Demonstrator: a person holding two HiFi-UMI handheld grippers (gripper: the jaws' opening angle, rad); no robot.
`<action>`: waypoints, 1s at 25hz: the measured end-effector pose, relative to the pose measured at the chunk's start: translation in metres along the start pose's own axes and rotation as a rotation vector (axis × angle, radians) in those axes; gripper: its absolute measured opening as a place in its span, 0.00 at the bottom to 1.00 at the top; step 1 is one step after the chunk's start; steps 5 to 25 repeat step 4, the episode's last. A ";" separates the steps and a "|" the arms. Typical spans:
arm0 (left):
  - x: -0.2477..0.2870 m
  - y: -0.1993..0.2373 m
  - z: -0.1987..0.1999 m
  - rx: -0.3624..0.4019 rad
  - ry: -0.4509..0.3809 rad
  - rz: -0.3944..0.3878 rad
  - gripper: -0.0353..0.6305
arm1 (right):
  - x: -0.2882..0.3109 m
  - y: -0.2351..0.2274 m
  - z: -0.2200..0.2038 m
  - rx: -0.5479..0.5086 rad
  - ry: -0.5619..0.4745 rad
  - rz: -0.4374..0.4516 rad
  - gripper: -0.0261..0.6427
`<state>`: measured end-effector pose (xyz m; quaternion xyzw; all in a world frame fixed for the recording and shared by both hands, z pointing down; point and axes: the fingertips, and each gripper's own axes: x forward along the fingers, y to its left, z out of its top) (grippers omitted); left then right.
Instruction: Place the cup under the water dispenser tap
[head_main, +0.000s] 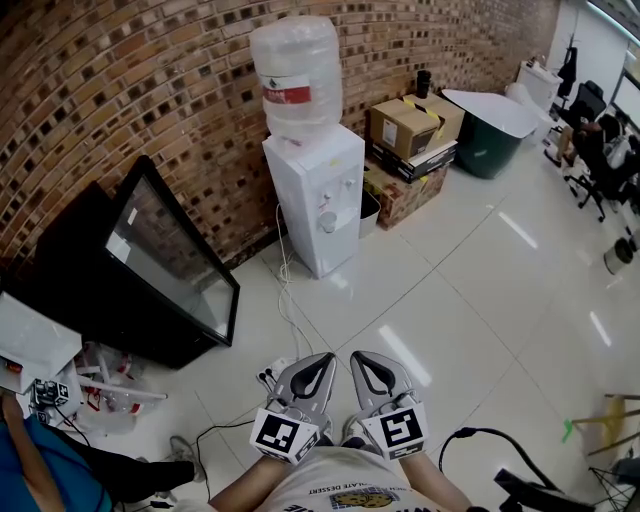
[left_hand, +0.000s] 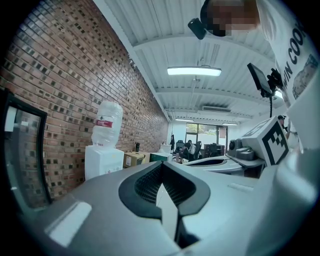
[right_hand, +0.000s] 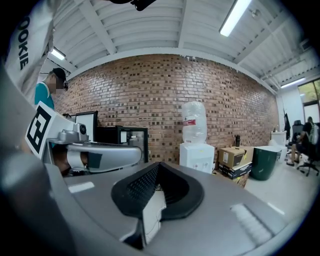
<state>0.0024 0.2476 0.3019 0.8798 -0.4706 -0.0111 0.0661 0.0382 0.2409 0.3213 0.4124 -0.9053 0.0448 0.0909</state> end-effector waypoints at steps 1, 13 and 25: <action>0.000 0.001 0.001 0.000 0.002 -0.001 0.04 | 0.001 0.000 0.000 0.001 0.005 -0.003 0.05; 0.000 0.002 0.000 -0.005 0.005 -0.007 0.04 | 0.005 -0.001 -0.003 0.001 0.008 -0.007 0.05; 0.000 0.002 0.000 -0.005 0.005 -0.007 0.04 | 0.005 -0.001 -0.003 0.001 0.008 -0.007 0.05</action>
